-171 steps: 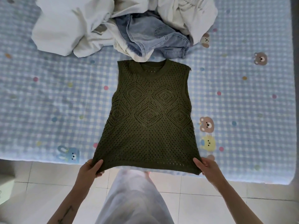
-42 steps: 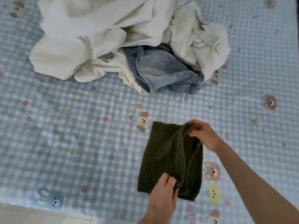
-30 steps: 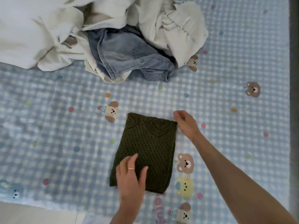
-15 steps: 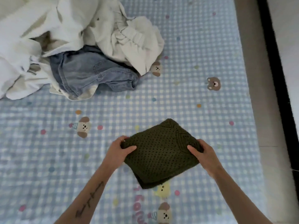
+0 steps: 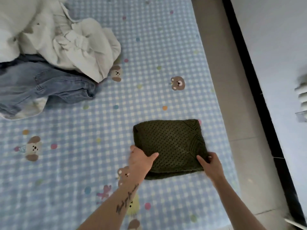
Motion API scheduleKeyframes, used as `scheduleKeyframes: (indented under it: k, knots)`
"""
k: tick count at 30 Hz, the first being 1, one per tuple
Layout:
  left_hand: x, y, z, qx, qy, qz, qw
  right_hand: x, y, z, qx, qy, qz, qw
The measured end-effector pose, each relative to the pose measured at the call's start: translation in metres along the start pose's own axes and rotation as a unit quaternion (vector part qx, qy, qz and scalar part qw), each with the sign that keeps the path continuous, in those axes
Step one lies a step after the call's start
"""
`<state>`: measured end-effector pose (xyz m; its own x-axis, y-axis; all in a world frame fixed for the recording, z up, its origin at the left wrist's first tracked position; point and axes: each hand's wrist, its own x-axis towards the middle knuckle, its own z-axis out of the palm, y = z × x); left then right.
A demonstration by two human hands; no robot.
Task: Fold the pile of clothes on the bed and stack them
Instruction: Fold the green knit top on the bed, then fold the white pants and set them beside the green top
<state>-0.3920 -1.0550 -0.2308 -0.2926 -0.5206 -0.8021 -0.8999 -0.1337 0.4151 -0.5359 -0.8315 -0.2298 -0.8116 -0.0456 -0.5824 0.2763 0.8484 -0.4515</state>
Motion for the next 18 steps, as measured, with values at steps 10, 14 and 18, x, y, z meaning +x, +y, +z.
scheduleKeyframes:
  k: [10, 14, 18]
  knots:
    - [-0.024, -0.049, -0.03, 0.001, -0.047, -0.025, 0.999, -0.022, -0.064, -0.01, -0.149, 0.011, -0.042, 0.988]
    - [-0.013, -0.057, -0.103, -0.052, 0.048, 0.015, 0.997, -0.035, -0.199, 0.044, -0.086, -0.061, -0.208, 0.972]
    - [0.008, -0.044, -0.214, 0.01, 0.32, 0.146, 0.936, -0.047, -0.346, 0.129, -0.004, -0.119, -0.308, 0.944]
